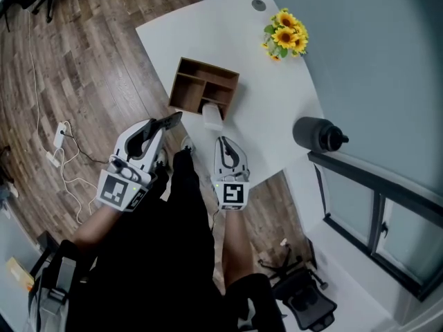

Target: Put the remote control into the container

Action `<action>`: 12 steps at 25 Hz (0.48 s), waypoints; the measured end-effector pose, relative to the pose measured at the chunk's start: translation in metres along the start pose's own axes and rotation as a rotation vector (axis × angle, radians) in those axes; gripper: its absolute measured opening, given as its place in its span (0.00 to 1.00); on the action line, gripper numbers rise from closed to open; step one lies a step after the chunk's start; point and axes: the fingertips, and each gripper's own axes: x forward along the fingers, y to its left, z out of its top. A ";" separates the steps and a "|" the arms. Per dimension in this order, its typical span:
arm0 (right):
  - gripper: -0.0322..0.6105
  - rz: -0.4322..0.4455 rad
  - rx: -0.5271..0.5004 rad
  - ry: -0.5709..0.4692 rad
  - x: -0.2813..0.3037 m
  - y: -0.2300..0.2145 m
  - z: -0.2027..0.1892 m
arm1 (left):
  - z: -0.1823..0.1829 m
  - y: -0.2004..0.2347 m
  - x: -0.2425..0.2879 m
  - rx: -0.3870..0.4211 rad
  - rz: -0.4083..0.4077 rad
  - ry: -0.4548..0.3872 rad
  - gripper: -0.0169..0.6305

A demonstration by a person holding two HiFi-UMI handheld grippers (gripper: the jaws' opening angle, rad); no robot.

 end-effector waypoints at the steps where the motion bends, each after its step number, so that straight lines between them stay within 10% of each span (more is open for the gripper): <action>1: 0.09 -0.015 0.005 -0.003 -0.001 -0.001 0.003 | 0.001 -0.001 -0.002 0.006 -0.004 -0.007 0.16; 12: 0.06 -0.153 0.147 -0.081 -0.023 -0.017 0.047 | 0.022 -0.014 -0.016 0.043 -0.006 -0.031 0.16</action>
